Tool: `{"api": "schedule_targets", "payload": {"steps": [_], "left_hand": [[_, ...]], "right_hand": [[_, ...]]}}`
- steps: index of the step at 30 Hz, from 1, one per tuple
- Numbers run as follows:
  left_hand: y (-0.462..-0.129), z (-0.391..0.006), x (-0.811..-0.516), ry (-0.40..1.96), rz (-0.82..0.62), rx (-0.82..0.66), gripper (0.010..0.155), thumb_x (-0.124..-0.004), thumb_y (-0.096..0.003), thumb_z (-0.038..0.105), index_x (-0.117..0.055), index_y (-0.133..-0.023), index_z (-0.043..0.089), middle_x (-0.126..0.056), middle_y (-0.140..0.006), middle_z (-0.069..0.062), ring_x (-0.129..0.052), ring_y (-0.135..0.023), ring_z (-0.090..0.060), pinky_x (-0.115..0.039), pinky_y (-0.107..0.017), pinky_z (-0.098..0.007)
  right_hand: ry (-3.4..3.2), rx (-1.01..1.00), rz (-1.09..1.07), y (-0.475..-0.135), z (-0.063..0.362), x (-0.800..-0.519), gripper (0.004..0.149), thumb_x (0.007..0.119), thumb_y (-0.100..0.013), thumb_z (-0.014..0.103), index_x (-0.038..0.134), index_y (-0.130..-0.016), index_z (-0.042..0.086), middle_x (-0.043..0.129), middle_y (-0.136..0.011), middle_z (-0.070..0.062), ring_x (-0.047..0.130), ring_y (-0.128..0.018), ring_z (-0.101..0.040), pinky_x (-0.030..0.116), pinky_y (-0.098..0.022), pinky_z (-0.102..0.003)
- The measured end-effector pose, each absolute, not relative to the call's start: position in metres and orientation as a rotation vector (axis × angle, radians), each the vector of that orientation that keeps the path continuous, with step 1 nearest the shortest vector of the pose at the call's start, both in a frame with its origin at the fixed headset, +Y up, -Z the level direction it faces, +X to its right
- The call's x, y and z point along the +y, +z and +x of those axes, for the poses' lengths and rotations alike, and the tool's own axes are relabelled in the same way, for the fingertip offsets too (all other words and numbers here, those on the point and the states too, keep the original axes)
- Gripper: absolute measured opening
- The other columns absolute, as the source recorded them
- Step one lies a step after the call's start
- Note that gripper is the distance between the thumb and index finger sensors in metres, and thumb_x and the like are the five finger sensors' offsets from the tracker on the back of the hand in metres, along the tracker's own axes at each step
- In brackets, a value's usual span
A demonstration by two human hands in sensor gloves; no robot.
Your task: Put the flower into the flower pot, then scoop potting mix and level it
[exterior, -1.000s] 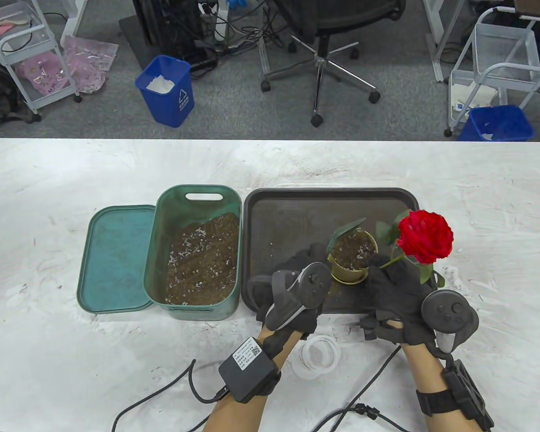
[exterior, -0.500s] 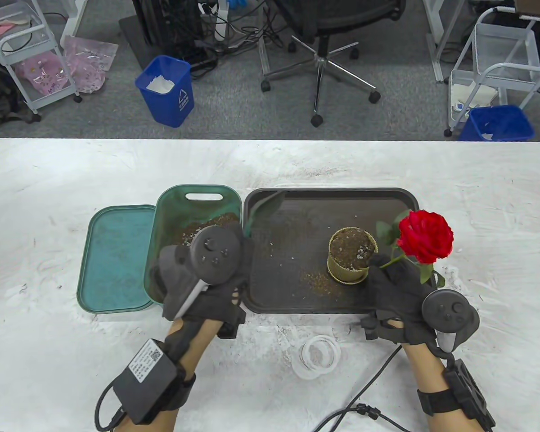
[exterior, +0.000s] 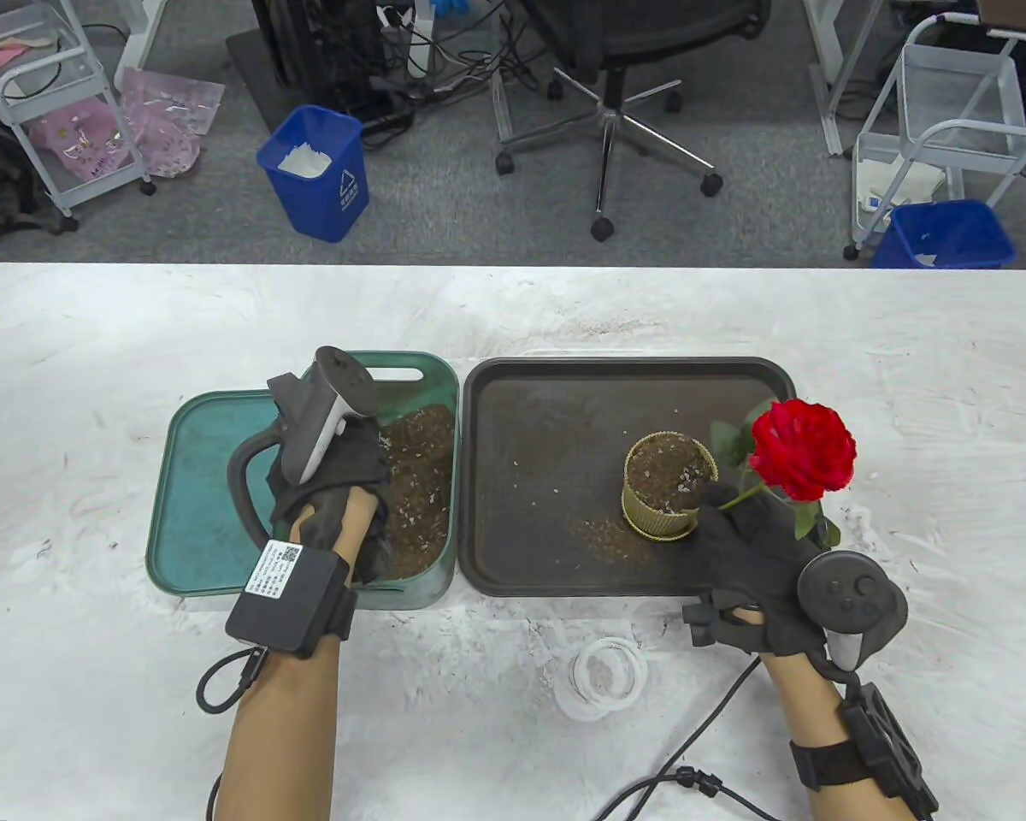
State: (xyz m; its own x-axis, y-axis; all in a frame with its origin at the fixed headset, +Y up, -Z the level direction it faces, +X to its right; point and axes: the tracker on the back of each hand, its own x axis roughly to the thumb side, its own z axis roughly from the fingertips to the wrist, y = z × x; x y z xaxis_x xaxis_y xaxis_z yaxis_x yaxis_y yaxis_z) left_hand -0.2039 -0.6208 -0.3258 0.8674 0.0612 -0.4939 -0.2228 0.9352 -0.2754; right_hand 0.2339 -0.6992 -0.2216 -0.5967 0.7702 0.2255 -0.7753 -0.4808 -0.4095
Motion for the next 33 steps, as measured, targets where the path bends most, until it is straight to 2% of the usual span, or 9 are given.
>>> {"api": "schedule_targets", "payload": {"steps": [7, 14, 25, 33], "left_hand": [[-0.337, -0.219, -0.650, 0.262, -0.417, 0.576, 0.052, -0.077, -0.0424, 0.044, -0.086, -0.080, 0.008, -0.103, -0.056, -0.004, -0.113, -0.016, -0.013, -0.097, -0.016, -0.031], [-0.342, -0.221, -0.663, 0.429, -0.501, 0.592, 0.052, -0.074, -0.0420, 0.042, -0.084, -0.081, 0.009, -0.102, -0.057, -0.004, -0.113, -0.018, -0.014, -0.096, -0.018, -0.032], [-0.346, -0.216, -0.670, 0.496, -0.574, 0.580, 0.052, -0.071, -0.0401, 0.039, -0.083, -0.082, 0.011, -0.101, -0.058, -0.003, -0.111, -0.019, -0.015, -0.096, -0.020, -0.034], [-0.343, -0.218, -0.678, 0.706, -0.638, 0.573, 0.053, -0.069, -0.0395, 0.039, -0.084, -0.081, 0.010, -0.101, -0.056, -0.004, -0.110, -0.017, -0.013, -0.095, -0.020, -0.033]], "right_hand": [[2.126, -0.592, 0.015, -0.222, 0.235, -0.699, 0.037, 0.087, -0.035, 0.032, 0.091, -0.070, 0.019, 0.101, -0.063, -0.013, 0.105, -0.039, -0.034, 0.093, -0.027, -0.050], [2.128, -0.593, 0.014, -0.222, 0.235, -0.699, 0.037, 0.087, -0.035, 0.032, 0.091, -0.070, 0.019, 0.101, -0.063, -0.013, 0.105, -0.039, -0.034, 0.093, -0.027, -0.050], [2.127, -0.593, 0.015, -0.222, 0.235, -0.699, 0.037, 0.087, -0.035, 0.032, 0.091, -0.070, 0.019, 0.102, -0.063, -0.013, 0.105, -0.039, -0.034, 0.093, -0.027, -0.050], [2.129, -0.592, 0.021, -0.222, 0.234, -0.699, 0.037, 0.087, -0.035, 0.032, 0.092, -0.070, 0.019, 0.101, -0.063, -0.013, 0.105, -0.039, -0.034, 0.093, -0.027, -0.050]]}}
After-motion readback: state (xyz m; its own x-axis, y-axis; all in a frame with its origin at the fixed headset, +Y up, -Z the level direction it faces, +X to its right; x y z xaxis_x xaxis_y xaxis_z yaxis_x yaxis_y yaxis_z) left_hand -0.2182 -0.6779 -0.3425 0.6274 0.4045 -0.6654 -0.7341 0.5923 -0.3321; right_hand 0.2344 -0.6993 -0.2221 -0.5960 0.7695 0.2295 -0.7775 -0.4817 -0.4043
